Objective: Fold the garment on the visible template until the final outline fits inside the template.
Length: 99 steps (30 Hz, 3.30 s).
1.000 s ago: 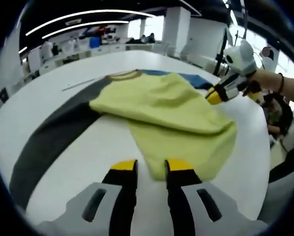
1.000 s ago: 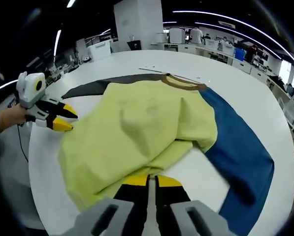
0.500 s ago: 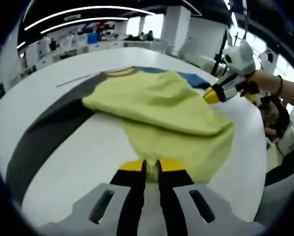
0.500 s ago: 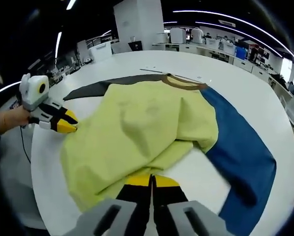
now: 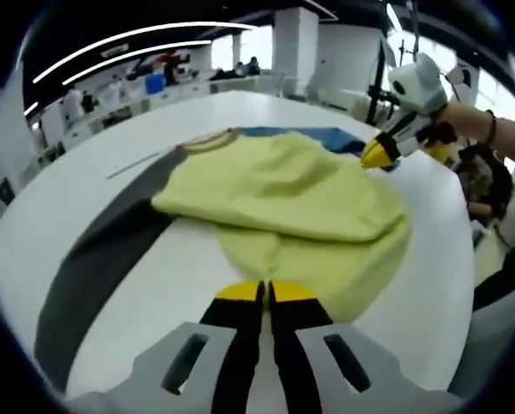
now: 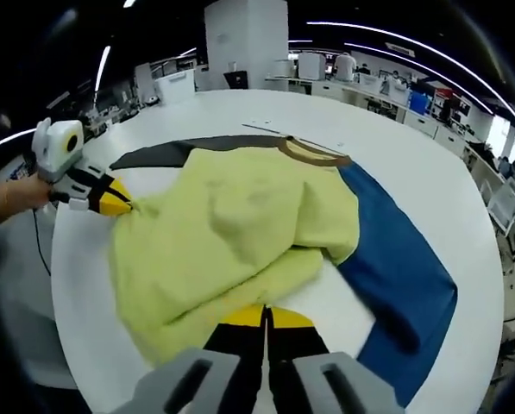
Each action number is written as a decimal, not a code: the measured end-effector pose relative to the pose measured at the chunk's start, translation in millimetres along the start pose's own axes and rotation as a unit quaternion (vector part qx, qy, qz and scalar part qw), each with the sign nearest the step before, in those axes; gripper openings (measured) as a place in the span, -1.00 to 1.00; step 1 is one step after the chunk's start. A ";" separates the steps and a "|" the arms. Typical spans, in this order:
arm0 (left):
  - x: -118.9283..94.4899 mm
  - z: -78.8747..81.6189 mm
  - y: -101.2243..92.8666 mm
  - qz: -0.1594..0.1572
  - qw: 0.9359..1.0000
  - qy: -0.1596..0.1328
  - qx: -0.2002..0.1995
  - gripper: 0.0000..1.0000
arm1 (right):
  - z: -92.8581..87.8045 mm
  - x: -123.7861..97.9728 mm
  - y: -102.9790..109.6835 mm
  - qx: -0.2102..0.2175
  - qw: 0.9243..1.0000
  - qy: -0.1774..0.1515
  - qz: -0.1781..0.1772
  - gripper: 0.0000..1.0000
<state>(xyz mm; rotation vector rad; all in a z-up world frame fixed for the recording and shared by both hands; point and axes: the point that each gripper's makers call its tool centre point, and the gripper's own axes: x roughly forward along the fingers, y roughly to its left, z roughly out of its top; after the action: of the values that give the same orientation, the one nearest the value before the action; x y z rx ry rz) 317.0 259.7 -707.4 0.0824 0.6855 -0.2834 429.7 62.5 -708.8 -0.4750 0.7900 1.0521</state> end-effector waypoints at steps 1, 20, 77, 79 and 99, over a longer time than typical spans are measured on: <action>-2.6 0.5 0.9 0.002 1.000 0.000 -0.001 -1.00 | -0.7 -2.0 -0.6 0.001 1.000 0.001 -0.002 -1.00; -24.0 -2.1 6.9 0.020 0.999 0.000 -0.026 -1.00 | -31.2 -49.8 -13.2 -0.001 0.998 0.035 -0.061 -1.00; -73.1 -58.7 -3.5 0.042 0.994 0.067 -0.081 -0.99 | -128.7 -105.0 51.0 0.066 0.990 0.073 -0.098 -1.00; -72.8 -59.9 -3.1 0.042 0.993 0.066 -0.086 -0.99 | -131.2 -102.4 49.2 0.063 0.990 0.076 -0.103 -1.00; -90.7 -67.1 -4.4 0.011 0.995 0.034 -0.090 -0.71 | -137.2 -95.6 47.0 0.075 0.988 0.084 -0.102 -1.00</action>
<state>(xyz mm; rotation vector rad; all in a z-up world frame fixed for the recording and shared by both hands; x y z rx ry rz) 207.8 287.7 -701.5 -0.0724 0.7737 -0.1968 314.6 -66.9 -722.4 -0.5083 0.9411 0.7629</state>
